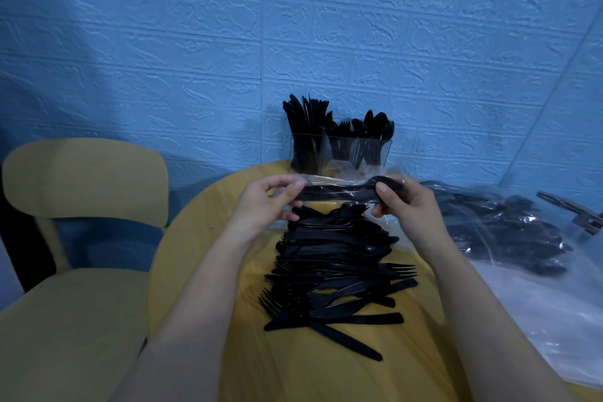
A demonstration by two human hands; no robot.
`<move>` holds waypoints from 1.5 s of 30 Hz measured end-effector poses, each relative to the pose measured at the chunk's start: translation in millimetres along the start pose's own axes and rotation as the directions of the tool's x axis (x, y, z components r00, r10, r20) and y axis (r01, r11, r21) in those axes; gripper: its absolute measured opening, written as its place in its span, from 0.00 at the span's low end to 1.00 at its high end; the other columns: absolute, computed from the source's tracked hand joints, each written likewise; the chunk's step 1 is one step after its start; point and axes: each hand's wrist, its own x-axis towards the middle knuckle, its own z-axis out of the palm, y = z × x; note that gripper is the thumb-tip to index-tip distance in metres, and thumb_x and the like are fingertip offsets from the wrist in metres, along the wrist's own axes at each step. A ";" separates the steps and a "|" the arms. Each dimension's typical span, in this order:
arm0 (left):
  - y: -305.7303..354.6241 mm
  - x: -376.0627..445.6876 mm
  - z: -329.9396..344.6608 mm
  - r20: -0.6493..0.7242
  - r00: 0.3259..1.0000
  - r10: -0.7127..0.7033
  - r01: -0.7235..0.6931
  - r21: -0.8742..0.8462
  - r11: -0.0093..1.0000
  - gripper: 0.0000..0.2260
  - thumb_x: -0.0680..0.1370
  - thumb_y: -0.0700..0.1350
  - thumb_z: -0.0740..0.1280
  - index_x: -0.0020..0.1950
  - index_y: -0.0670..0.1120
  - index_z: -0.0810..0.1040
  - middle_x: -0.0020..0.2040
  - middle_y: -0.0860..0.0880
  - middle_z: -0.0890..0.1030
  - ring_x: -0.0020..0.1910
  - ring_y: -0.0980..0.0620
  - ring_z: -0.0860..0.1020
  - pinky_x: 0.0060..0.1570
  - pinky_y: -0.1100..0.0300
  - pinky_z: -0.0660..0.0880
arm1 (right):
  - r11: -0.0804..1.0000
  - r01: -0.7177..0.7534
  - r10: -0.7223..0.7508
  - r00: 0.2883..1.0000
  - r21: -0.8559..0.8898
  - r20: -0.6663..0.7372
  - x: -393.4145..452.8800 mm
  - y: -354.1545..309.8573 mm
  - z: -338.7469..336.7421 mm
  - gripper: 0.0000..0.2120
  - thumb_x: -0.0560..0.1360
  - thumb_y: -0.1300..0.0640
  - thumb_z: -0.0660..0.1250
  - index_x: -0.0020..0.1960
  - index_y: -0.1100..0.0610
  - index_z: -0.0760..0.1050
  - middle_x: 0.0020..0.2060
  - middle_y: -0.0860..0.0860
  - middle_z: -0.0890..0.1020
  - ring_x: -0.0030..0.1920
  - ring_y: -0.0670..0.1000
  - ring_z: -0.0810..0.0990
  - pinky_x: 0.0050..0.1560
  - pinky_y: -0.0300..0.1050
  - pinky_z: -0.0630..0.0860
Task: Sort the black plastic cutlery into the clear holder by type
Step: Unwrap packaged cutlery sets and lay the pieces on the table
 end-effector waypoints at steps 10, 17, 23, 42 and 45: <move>-5.9 2.2 -2.1 0.104 0.994 0.018 -0.022 0.034 0.999 0.10 0.76 0.35 0.67 0.57 0.39 0.80 0.42 0.46 0.80 0.36 0.59 0.80 0.38 0.66 0.79 | 0.999 -0.038 0.038 0.999 -0.011 0.035 0.9 3.9 4.1 0.06 0.76 0.60 0.67 0.51 0.61 0.79 0.37 0.55 0.83 0.31 0.45 0.80 0.43 0.42 0.79; -5.6 3.0 -0.7 0.077 0.997 -0.007 0.010 -0.035 0.999 0.06 0.75 0.34 0.68 0.47 0.44 0.81 0.40 0.48 0.80 0.32 0.58 0.80 0.38 0.68 0.78 | 0.991 -0.015 0.021 0.999 0.136 -0.037 2.2 -1.1 2.2 0.04 0.75 0.63 0.66 0.47 0.60 0.80 0.29 0.49 0.83 0.30 0.45 0.81 0.40 0.37 0.80; -4.4 3.0 -3.6 0.071 0.996 -0.046 0.052 -0.085 0.995 0.07 0.75 0.34 0.67 0.46 0.44 0.81 0.41 0.46 0.81 0.33 0.58 0.81 0.38 0.69 0.78 | 0.990 0.024 -0.021 1.000 0.137 -0.017 1.6 -2.2 -1.1 0.09 0.79 0.60 0.61 0.46 0.57 0.79 0.31 0.49 0.84 0.34 0.45 0.83 0.41 0.35 0.79; -7.9 8.0 -6.1 0.038 0.996 -0.080 0.085 -0.130 0.988 0.07 0.74 0.34 0.68 0.51 0.40 0.81 0.38 0.48 0.82 0.33 0.57 0.81 0.38 0.68 0.78 | 0.995 0.049 -0.038 0.991 0.085 -0.126 3.7 -0.8 -3.6 0.04 0.75 0.63 0.67 0.45 0.57 0.80 0.26 0.49 0.82 0.29 0.45 0.81 0.36 0.35 0.78; -6.8 8.1 -8.4 0.049 0.995 -0.086 0.093 -0.170 0.981 0.07 0.75 0.35 0.67 0.51 0.40 0.81 0.38 0.47 0.82 0.34 0.57 0.82 0.39 0.68 0.79 | 0.997 0.043 -0.034 0.991 0.061 -0.133 5.9 1.6 -7.8 0.04 0.75 0.64 0.66 0.46 0.58 0.79 0.26 0.48 0.82 0.28 0.43 0.79 0.36 0.34 0.77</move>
